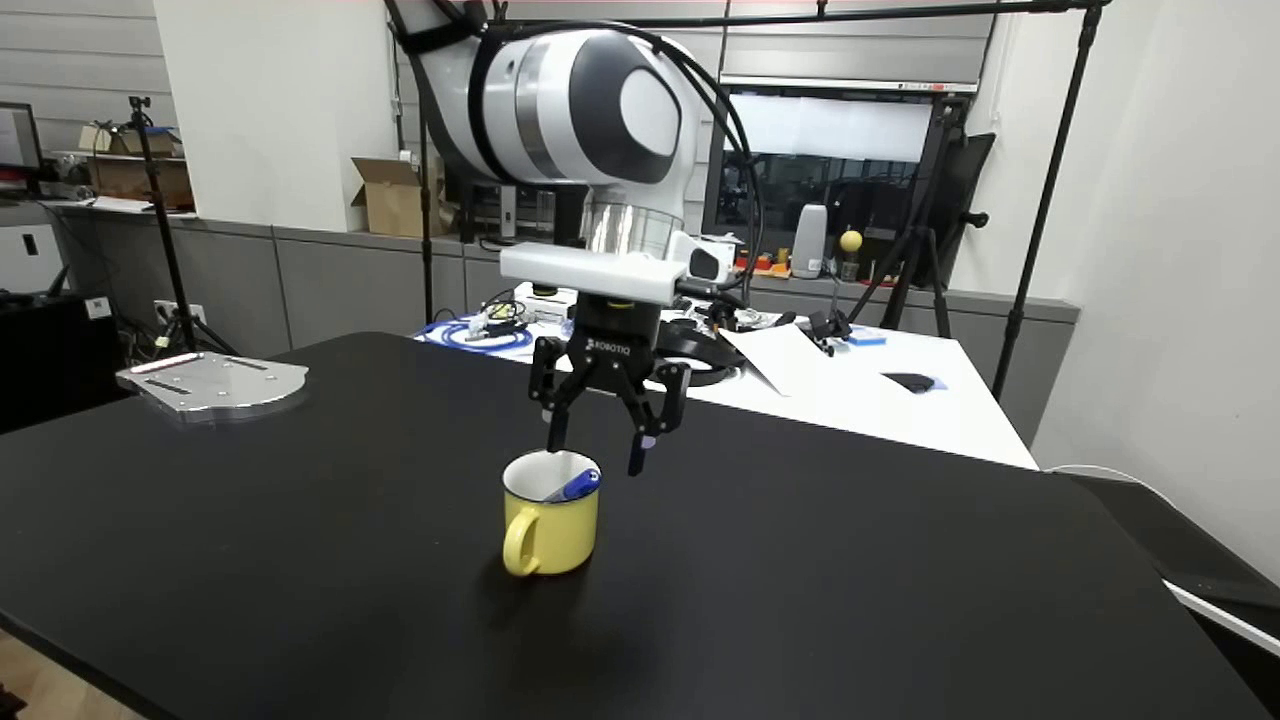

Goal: Remove the marker from the mug cup and place it on the table

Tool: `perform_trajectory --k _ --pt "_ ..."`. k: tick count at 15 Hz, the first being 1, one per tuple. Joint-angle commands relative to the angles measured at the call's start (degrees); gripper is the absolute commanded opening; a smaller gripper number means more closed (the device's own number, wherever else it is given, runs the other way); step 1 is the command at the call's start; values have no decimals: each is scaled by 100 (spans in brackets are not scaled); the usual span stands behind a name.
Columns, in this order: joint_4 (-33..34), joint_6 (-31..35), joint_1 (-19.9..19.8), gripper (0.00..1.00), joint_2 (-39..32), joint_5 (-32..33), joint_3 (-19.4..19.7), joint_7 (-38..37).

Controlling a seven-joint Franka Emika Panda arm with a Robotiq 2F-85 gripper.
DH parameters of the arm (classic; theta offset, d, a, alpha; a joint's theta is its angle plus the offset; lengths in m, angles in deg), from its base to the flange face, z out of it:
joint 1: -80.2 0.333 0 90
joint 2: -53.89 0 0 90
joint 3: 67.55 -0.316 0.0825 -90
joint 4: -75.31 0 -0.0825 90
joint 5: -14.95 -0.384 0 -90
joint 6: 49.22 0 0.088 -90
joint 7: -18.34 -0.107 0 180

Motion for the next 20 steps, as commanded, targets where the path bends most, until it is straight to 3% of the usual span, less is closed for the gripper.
perform_trajectory --k 1,2,4,14,16,20 --pt "135 -42 14 100 -64 99 16 -95" --pt "147 -38 8 71 -82 93 15 -90" --pt "193 -46 7 74 -137 102 17 -85" --pt "215 -195 3 4 -227 49 -83 79" --pt "203 -281 1 6 -190 54 -107 169" --pt "171 -344 26 0 -135 71 -153 253"
